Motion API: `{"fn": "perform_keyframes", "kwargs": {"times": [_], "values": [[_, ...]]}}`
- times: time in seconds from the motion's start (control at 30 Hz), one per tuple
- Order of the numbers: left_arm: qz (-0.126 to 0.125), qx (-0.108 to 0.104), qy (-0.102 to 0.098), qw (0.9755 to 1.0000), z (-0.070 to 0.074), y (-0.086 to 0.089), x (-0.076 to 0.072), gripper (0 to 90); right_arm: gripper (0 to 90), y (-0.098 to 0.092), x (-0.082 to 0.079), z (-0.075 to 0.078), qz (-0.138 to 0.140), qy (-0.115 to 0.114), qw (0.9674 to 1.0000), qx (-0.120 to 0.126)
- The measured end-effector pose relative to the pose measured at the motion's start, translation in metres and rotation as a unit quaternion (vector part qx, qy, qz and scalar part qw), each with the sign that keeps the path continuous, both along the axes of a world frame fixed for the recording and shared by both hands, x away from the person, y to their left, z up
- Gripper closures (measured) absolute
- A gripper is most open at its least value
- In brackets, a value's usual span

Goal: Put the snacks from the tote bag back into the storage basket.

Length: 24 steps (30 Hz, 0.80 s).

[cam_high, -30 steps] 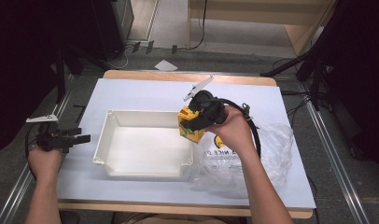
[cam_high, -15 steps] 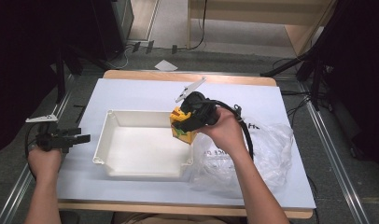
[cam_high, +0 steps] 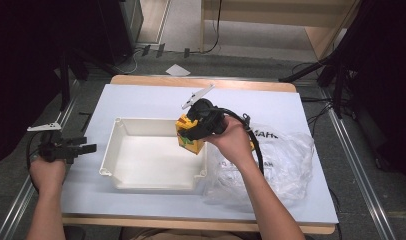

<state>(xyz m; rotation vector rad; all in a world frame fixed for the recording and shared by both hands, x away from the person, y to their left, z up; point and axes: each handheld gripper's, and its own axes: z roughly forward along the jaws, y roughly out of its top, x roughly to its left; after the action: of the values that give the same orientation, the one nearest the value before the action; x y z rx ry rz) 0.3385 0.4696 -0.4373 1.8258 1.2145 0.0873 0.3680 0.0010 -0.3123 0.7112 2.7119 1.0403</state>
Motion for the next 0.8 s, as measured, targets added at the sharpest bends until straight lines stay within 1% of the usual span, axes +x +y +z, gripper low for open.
{"fn": "perform_keyframes", "kwargs": {"times": [0.03,0.2,0.23,0.27,0.37,0.4,0.47,0.5,0.53,0.6,0.63,0.67,0.7,0.73,0.8], "values": [[0.001,-0.001,-0.001,1.0000,0.000,0.001,0.000,14.6,53.3,0.003,0.001,-0.003,-0.004,0.003,1.0000,0.004],[0.001,-0.002,-0.001,1.0000,0.000,0.001,0.000,14.6,53.3,0.009,0.004,-0.011,-0.006,0.005,1.0000,0.004],[0.002,-0.002,-0.001,1.0000,0.000,0.001,0.000,14.7,53.3,0.012,0.006,-0.015,-0.006,0.009,0.9999,0.003],[0.001,-0.002,-0.001,1.0000,0.000,0.001,0.000,14.7,53.3,0.012,0.006,-0.015,-0.006,0.009,0.9999,0.003],[0.000,-0.002,-0.001,1.0000,0.000,0.001,0.000,14.6,53.3,0.016,0.009,-0.023,-0.005,0.013,0.9999,-0.005],[0.000,-0.002,-0.001,1.0000,0.000,0.001,0.000,14.6,53.3,0.017,0.010,-0.025,-0.005,0.013,0.9999,-0.004],[0.000,-0.002,-0.001,1.0000,0.000,0.001,0.000,14.6,53.3,0.018,0.012,-0.028,-0.006,0.007,1.0000,-0.003],[0.000,-0.003,-0.002,1.0000,0.000,0.001,0.000,14.6,53.4,0.019,0.012,-0.030,-0.014,-0.001,0.9999,0.001],[0.000,-0.003,-0.001,1.0000,0.000,0.001,0.000,14.6,53.4,0.019,0.013,-0.032,-0.017,-0.004,0.9998,-0.001],[0.000,-0.002,-0.001,1.0000,0.000,0.001,-0.001,14.6,53.4,0.019,0.014,-0.033,-0.021,-0.003,0.9998,0.000],[0.000,-0.002,-0.002,1.0000,0.000,0.002,-0.001,14.6,53.3,0.018,0.018,-0.038,-0.024,0.006,0.9997,0.004],[0.000,-0.002,-0.002,1.0000,0.000,0.002,-0.001,14.6,53.3,0.018,0.018,-0.038,-0.024,0.006,0.9997,0.004],[0.001,-0.003,-0.003,1.0000,0.000,0.002,-0.001,14.6,53.3,0.017,0.022,-0.043,-0.030,0.014,0.9994,0.005],[0.001,-0.003,-0.003,1.0000,0.000,0.002,-0.001,14.6,53.3,0.017,0.022,-0.043,-0.030,0.014,0.9994,0.005],[0.002,-0.003,-0.001,1.0000,0.000,0.003,-0.001,14.6,53.3,0.017,0.026,-0.049,-0.034,0.015,0.9993,0.004]]}}
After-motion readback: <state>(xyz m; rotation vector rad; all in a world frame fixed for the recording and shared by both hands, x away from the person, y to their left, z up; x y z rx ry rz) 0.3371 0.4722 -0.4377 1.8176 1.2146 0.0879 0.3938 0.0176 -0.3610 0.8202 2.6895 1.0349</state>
